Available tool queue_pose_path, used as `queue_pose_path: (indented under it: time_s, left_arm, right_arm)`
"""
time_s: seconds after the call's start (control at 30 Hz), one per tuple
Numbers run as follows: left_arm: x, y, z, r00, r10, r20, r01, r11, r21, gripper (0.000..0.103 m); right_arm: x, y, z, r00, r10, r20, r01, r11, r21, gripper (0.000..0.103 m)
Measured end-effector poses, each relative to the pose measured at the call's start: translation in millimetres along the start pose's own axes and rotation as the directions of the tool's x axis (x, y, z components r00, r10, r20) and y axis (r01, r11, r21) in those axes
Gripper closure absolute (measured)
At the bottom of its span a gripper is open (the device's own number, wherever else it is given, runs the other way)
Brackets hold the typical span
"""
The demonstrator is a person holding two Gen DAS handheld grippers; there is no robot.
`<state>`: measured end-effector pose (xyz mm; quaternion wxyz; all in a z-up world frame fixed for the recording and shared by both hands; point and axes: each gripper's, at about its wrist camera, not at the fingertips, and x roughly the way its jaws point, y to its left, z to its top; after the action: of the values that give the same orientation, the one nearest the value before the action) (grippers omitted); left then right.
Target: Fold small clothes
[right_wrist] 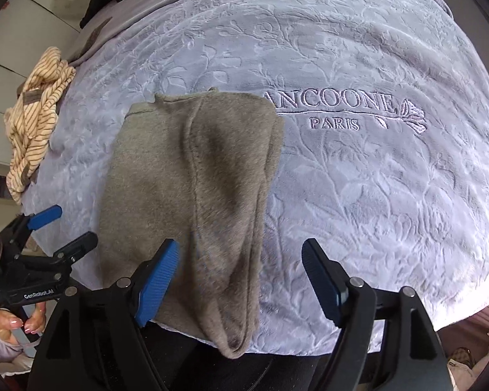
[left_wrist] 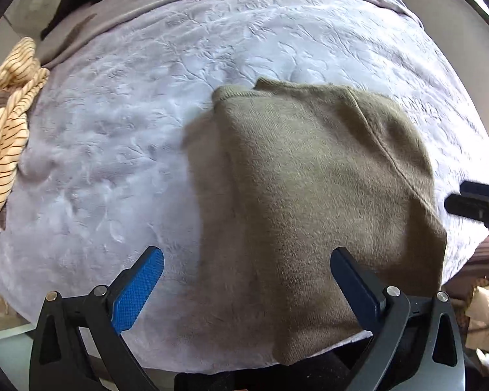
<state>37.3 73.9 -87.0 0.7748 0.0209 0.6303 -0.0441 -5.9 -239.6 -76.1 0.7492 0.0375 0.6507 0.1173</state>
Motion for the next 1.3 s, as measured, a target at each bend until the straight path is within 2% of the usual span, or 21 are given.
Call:
queue_pose_path:
  time_s: [0.1,0.13,0.17,0.23,0.33,0.57,0.77,0.9,1.3]
  left_arm:
    - [-1.6,3.1,3.8,1.0,-0.004,0.006,0.004,1.0,-0.028,0.0]
    - [-2.1,3.9,4.4,1.0,0.0,0.009,0.0,0.999,-0.032,0.0]
    - [-4.1,4.7,3.9,1.0,0.003,0.012,-0.003,0.999,-0.036,0.0]
    - [-6.3,5.2,4.1,1.0,-0.001,0.01,0.002,0.999,-0.04,0.0]
    - [-6.2,6.0,5.1,1.0,-0.007,0.002,0.007,0.999,-0.048,0.0]
    - [-14.2,9.1,6.6,1.0,-0.013,0.023,0.015,0.996,-0.083,0.0]
    - [-15.6,1.0,8.8,0.999,0.052,-0.011,-0.053,0.997,-0.058,0.0]
    - [-18.8,1.2,9.8,1.0,0.02,-0.011,-0.021,0.996,-0.083,0.0]
    - [-20.2,3.3,8.7,0.999,0.027,-0.033,-0.031,0.994,-0.109,0.0]
  right_arm:
    - [-4.8,11.3,-5.9,0.999,-0.036,0.02,0.036,0.999,0.011,0.015]
    - [-6.5,14.5,-7.3,0.999,-0.045,0.031,0.044,0.999,0.014,0.01]
    - [-9.1,18.0,-8.8,0.997,-0.055,0.053,0.054,0.998,0.014,0.0]
    - [-14.3,24.3,-11.6,0.993,-0.069,0.094,0.068,0.998,0.009,0.0]
    - [-16.3,26.8,-11.4,0.992,-0.074,0.098,0.071,0.997,0.035,0.0]
    - [-15.1,27.3,-9.5,0.993,-0.111,0.046,0.108,0.992,0.072,0.0]
    - [-15.1,30.0,-10.3,0.99,-0.143,0.012,0.141,0.986,0.087,0.0]
    - [-14.2,31.5,-11.0,0.99,-0.143,0.0,0.143,0.985,0.096,0.0]
    - [-12.6,34.8,-10.7,0.99,-0.143,-0.014,0.143,0.985,0.094,0.0]
